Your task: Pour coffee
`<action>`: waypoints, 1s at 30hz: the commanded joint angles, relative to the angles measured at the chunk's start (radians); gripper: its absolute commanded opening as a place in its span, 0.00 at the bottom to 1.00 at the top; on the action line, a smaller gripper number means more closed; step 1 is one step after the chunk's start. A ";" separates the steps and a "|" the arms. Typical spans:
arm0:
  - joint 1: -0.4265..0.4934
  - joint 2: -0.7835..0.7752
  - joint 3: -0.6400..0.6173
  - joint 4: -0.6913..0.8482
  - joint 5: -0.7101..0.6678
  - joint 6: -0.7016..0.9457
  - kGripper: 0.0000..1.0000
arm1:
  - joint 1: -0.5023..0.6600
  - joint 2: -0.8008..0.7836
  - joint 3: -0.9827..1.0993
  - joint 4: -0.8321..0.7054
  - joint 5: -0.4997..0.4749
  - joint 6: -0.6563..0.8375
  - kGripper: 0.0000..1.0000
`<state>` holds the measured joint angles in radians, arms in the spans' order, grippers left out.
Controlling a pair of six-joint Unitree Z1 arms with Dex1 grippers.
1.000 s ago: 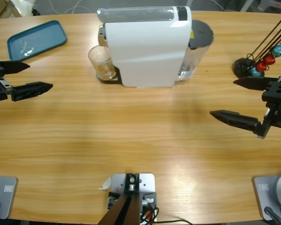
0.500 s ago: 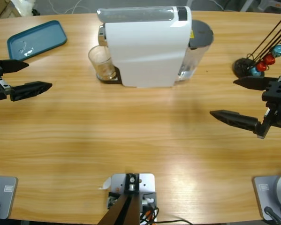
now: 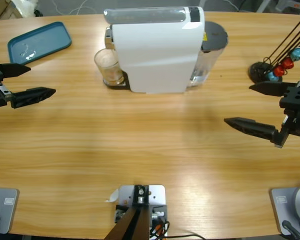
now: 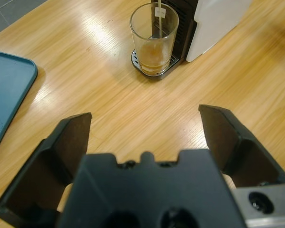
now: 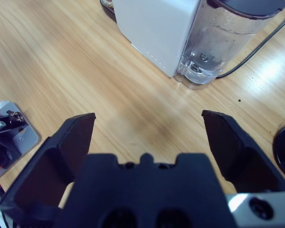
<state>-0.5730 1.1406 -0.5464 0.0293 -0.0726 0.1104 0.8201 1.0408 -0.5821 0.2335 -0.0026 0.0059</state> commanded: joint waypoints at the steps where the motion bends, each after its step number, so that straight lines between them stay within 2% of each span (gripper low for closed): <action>1: 0.002 -0.002 0.037 -0.011 0.005 0.011 0.98 | 0.010 -0.018 0.042 -0.013 -0.014 -0.001 1.00; 30: 0.002 0.008 0.036 -0.011 0.002 0.022 0.98 | 0.010 -0.014 0.042 -0.015 -0.014 -0.001 1.00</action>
<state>-0.5730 1.1406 -0.5464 0.0293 -0.0726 0.1192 0.8201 1.0408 -0.5820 0.2335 -0.0026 0.0059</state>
